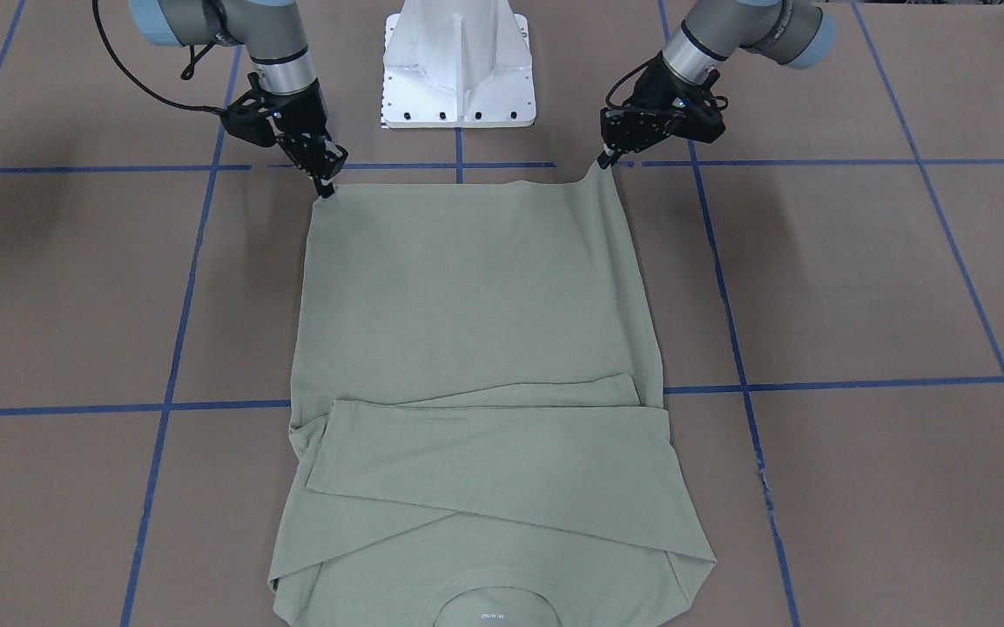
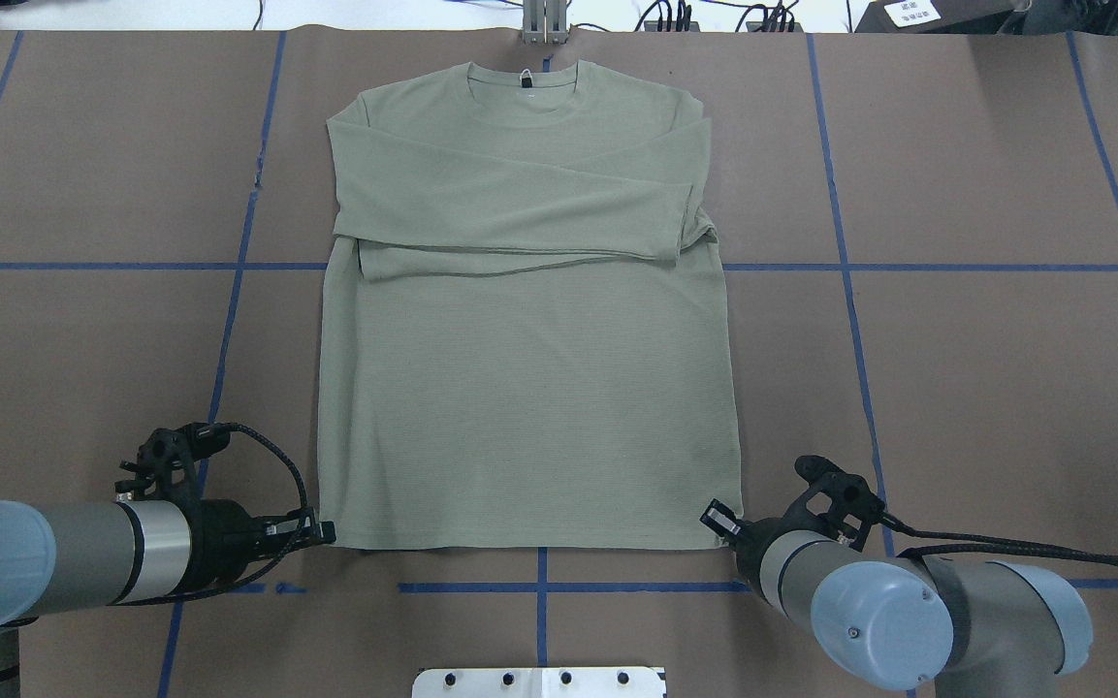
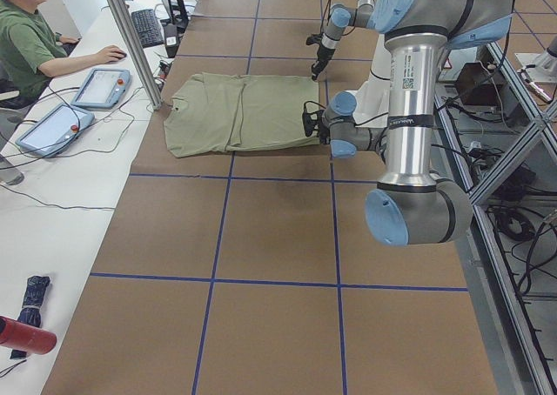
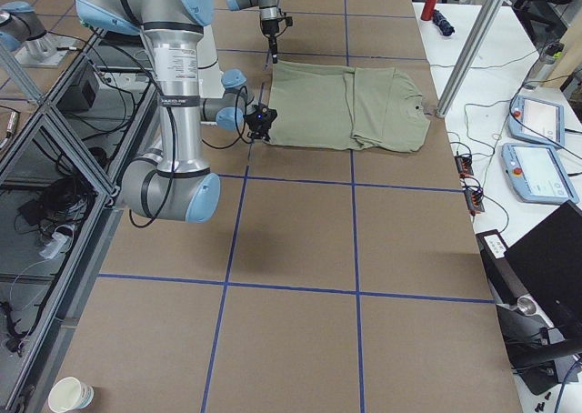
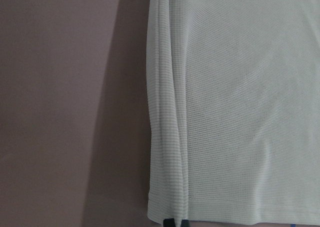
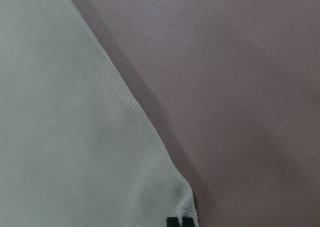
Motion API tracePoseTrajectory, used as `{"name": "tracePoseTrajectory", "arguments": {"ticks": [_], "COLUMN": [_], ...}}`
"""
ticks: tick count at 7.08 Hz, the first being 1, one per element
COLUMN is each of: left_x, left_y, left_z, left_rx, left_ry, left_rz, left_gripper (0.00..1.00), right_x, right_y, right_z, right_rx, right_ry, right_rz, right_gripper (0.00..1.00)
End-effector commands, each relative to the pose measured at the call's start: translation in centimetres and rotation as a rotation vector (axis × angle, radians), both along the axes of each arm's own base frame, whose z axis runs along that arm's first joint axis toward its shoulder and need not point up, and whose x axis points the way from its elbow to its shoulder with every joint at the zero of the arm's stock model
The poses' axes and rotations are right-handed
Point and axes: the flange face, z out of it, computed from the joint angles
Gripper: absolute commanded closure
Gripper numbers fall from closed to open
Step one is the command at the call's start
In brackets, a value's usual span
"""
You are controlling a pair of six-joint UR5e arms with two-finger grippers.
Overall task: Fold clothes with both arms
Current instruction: 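Lift the hem corners with both grippers and pull them up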
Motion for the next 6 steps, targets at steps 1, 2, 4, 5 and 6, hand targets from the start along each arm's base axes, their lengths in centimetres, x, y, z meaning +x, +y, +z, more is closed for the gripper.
{"name": "tracePoseTrajectory", "arguments": {"ticks": [1,2,4,5,6], "left_x": [-2.1,-4.4,-11.4,-15.3,-17.5], "left_y": [0.7,0.2,1.6,2.2,1.7], "left_z": [-2.6,-5.1,-12.8,-15.7,-16.5], "left_rx": [-0.006,-0.032,-0.057,-0.057,-0.081], "left_ry": [0.045,0.045,0.121,0.160,0.151], "left_rz": [0.053,0.096,0.249,0.291,0.299], "left_gripper": [1.00,1.00,1.00,1.00,1.00], "right_x": [2.2,5.2,15.0,18.4,20.0], "right_y": [0.2,0.4,1.4,0.6,-1.5], "right_z": [-2.1,-5.5,-12.8,-16.1,-19.2], "right_rx": [0.007,-0.002,-0.045,-0.048,-0.030], "right_ry": [-0.008,0.026,0.035,-0.009,-0.021], "right_rz": [-0.009,-0.034,-0.195,-0.245,-0.304], "right_gripper": [1.00,1.00,1.00,1.00,1.00]}}
